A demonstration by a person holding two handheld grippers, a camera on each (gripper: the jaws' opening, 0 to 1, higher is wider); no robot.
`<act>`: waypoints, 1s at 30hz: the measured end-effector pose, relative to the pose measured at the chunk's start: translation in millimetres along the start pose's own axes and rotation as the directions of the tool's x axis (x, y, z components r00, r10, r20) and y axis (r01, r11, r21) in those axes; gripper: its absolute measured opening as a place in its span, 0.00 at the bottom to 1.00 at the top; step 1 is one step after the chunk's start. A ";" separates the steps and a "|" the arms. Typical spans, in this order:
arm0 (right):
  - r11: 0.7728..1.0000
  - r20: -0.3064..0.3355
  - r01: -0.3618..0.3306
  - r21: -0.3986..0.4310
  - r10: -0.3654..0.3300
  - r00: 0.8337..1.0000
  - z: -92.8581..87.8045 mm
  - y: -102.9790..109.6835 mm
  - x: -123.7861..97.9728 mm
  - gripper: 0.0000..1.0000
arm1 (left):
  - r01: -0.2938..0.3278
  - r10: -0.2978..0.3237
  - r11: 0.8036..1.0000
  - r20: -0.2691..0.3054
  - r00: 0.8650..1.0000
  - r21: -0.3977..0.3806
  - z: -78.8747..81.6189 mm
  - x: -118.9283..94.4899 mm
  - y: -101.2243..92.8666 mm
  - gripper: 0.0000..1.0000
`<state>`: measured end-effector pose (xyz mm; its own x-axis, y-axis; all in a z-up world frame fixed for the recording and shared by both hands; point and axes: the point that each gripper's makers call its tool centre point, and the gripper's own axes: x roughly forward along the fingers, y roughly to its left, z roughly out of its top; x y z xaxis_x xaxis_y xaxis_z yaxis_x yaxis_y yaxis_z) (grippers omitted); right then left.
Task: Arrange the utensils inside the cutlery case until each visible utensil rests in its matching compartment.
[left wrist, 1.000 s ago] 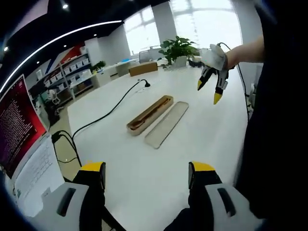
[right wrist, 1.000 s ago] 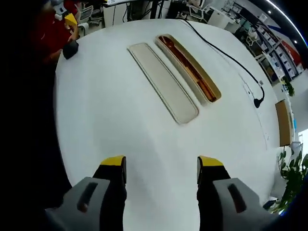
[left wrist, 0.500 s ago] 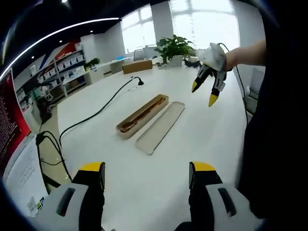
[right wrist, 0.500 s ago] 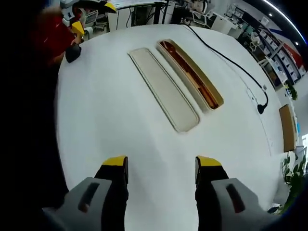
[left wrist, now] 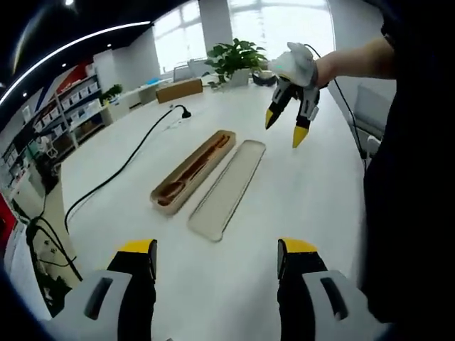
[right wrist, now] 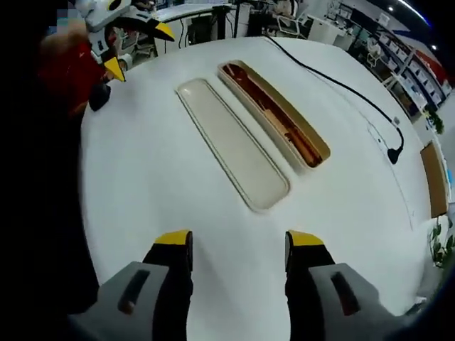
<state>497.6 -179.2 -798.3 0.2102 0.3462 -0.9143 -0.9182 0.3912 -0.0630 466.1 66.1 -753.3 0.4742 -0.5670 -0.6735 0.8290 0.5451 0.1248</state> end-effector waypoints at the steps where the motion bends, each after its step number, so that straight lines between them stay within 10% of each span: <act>1: 1.000 -0.001 0.000 -0.005 0.000 1.000 0.6 -1.4 1.5 0.54 | 0.005 -0.005 1.000 -0.003 1.000 0.002 -0.1 2.5 0.5 0.71; 30: 0.967 -0.004 -0.152 -0.205 0.154 0.988 37.5 -16.0 42.9 0.42 | 0.184 -0.182 0.983 -0.102 0.978 0.012 -5.0 89.2 6.7 0.68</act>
<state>533.9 -138.6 -821.4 0.0647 0.3992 -0.9146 -0.9885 0.1510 -0.0040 512.5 22.3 -816.2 0.2831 -0.5907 -0.7556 0.9056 0.4240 0.0079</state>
